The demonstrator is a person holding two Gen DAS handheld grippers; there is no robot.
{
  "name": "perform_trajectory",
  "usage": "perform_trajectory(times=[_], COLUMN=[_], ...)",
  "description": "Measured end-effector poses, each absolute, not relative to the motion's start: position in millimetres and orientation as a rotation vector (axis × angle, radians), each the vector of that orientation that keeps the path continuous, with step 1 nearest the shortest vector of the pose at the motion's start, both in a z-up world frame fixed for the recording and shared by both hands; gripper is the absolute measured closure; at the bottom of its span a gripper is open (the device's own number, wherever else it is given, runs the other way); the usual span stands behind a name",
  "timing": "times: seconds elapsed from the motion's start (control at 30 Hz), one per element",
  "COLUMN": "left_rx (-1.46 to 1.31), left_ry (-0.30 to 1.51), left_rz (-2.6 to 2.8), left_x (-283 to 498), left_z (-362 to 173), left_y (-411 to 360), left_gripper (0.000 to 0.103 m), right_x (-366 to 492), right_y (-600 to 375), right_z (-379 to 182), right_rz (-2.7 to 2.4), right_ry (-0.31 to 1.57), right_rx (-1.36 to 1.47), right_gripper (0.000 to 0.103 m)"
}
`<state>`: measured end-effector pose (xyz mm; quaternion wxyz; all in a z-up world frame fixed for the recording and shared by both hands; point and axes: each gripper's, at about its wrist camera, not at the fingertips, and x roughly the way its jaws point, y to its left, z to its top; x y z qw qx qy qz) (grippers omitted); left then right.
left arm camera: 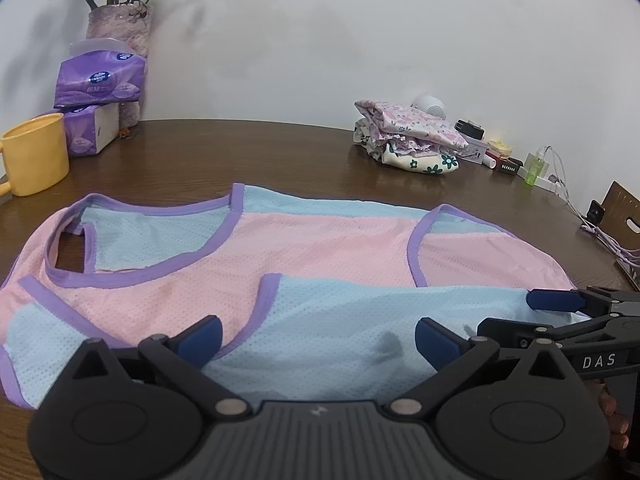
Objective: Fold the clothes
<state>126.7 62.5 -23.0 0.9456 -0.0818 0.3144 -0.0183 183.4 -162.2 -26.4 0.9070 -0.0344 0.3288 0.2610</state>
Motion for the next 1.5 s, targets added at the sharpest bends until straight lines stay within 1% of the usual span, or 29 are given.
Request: perform_trajectory(times=[0.37,0.47,0.57,0.7,0.8,0.9,0.97,1.07,1.1,1.17,1.23,1.3,1.37,1.4,1.43,1.5], left_rx=[-0.197,-0.221,-0.188,-0.100,-0.023,0.041,0.084,0.171,0.204,0.277,0.350,0.416,0.437,0.446,0.445,0.449], left_ry=[0.632,0.589,0.562,0.567,0.580,0.615,0.645,0.694,0.712,0.737,0.753,0.769,0.787,0.796,0.807,0.831], left_rz=[-0.049,-0.051,-0.090,-0.130,-0.133,-0.134,-0.130,-0.168,-0.182,-0.215,-0.256,-0.299,-0.343,-0.365,-0.386,-0.425], left_x=[127,119,117,130,151,180,203,236,246,264,278,290,299,303,307,315], left_z=[-20,-4,19,47,64,74,77,75,73,65,54,43,33,28,24,17], left_y=[65,68,69,69,70,80,87,94,95,96,96,95,98,99,101,105], left_gripper=[0.000,0.000,0.000,0.000,0.000,0.001,0.002,0.008,0.008,0.011,0.018,0.023,0.027,0.034,0.041,0.048], right_x=[186,190,198,216,241,266,282,308,318,335,348,360,369,374,378,388], right_y=[-163,-172,-185,-196,-193,-182,-174,-162,-158,-149,-138,-127,-117,-112,-109,-106], right_z=[-26,-19,2,33,51,64,71,79,80,77,68,56,42,35,30,23], right_rz=[0.558,0.586,0.646,0.730,0.784,0.800,0.779,0.789,0.809,0.860,0.878,0.903,0.933,0.946,0.957,0.992], right_ry=[0.674,0.666,0.633,0.594,0.627,0.677,0.676,0.681,0.689,0.719,0.740,0.769,0.809,0.827,0.838,0.862], right_rx=[-0.057,0.014,0.099,0.097,0.023,-0.106,-0.206,-0.336,-0.377,-0.452,-0.526,-0.592,-0.633,-0.651,-0.657,-0.638], right_gripper=[0.000,0.000,0.000,0.000,0.000,0.000,0.001,0.001,0.003,0.016,0.020,0.027,0.046,0.050,0.053,0.053])
